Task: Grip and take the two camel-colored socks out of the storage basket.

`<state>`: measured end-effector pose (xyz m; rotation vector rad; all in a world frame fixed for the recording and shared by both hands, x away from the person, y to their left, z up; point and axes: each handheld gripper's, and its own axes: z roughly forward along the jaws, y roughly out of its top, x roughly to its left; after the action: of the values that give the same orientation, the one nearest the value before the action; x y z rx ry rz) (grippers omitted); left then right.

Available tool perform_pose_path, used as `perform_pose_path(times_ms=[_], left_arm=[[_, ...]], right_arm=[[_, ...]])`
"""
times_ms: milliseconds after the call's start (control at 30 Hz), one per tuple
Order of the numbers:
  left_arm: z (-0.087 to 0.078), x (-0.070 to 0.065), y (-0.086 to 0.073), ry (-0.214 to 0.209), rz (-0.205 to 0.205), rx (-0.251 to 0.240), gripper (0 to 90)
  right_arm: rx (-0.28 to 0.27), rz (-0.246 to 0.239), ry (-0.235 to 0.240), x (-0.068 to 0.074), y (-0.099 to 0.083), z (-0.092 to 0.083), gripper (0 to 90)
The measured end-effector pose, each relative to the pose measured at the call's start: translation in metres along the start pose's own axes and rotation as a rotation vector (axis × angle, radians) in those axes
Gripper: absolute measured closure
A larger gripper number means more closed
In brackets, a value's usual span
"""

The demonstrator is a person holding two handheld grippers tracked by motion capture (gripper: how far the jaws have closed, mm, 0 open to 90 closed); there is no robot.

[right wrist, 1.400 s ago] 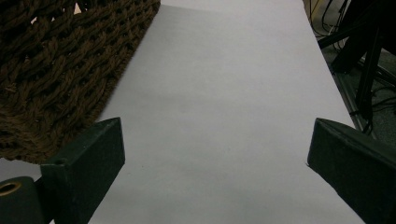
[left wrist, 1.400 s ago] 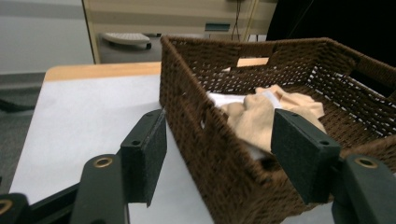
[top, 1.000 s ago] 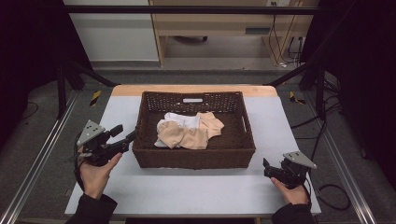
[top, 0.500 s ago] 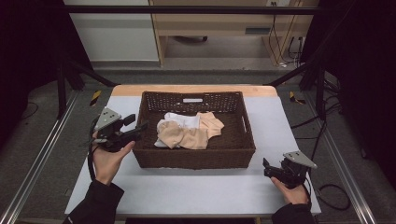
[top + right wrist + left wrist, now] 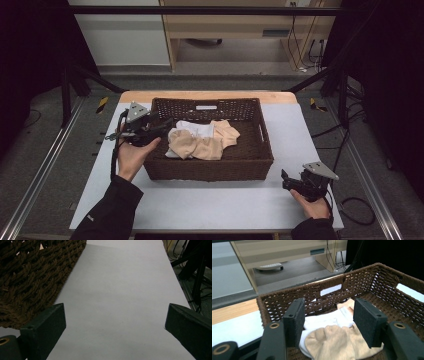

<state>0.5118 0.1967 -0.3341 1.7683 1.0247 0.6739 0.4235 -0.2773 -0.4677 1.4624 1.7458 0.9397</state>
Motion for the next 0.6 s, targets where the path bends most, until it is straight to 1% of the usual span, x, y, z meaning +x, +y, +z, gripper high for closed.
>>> perform_pose_path(times_ms=[33, 67, 133, 167, 233, 267, 300, 333, 367, 433, 467, 500, 567, 600], left_arm=[[0.006, 0.001, 0.001, -0.006, -0.013, 0.0, 42.5], [0.006, 0.001, 0.001, -0.006, -0.013, 0.0, 42.5], [0.013, 0.001, 0.002, -0.006, -0.014, 0.005, 42.4], [0.019, 0.001, 0.003, -0.001, -0.013, 0.009, 42.3], [0.024, 0.002, 0.003, 0.0, -0.022, 0.01, 42.2], [0.024, 0.002, 0.003, 0.0, -0.022, 0.01, 42.2], [0.03, 0.002, 0.002, 0.001, -0.027, 0.013, 42.2], [0.03, 0.002, 0.002, 0.001, -0.027, 0.013, 42.2], [0.037, 0.002, 0.0, 0.01, -0.012, 0.017, 42.1], [0.043, 0.002, -0.002, 0.015, -0.002, 0.024, 42.0], [0.043, 0.002, -0.002, 0.015, -0.002, 0.024, 42.1], [0.049, 0.002, -0.005, 0.013, 0.005, 0.039, 42.2], [0.054, 0.001, -0.008, 0.005, 0.012, 0.049, 42.6], [0.054, 0.001, -0.008, 0.005, 0.012, 0.049, 42.6]], right_arm=[[0.0, -0.001, 0.0, 0.0, 0.0, 0.0, 3.6], [0.0, -0.001, 0.0, 0.0, 0.0, 0.0, 3.6], [0.001, 0.001, -0.001, -0.001, 0.0, 0.0, 3.6], [0.0, 0.0, -0.002, -0.001, 0.0, 0.001, 3.6], [-0.001, 0.001, -0.001, -0.001, 0.0, 0.001, 3.6], [-0.001, 0.001, -0.001, -0.001, 0.0, 0.001, 3.6], [0.001, 0.003, -0.001, -0.001, 0.0, 0.001, 3.6], [0.001, 0.003, -0.001, -0.001, 0.0, 0.001, 3.6], [0.001, 0.005, 0.0, -0.001, 0.0, 0.001, 3.6], [0.002, 0.006, 0.001, -0.001, 0.0, 0.001, 3.6], [0.002, 0.006, 0.001, -0.001, 0.0, 0.001, 3.6], [0.003, 0.007, 0.002, -0.001, 0.0, 0.001, 3.6], [0.001, 0.007, 0.002, -0.001, 0.0, 0.001, 3.6], [0.001, 0.007, 0.002, -0.001, 0.0, 0.001, 3.6]])
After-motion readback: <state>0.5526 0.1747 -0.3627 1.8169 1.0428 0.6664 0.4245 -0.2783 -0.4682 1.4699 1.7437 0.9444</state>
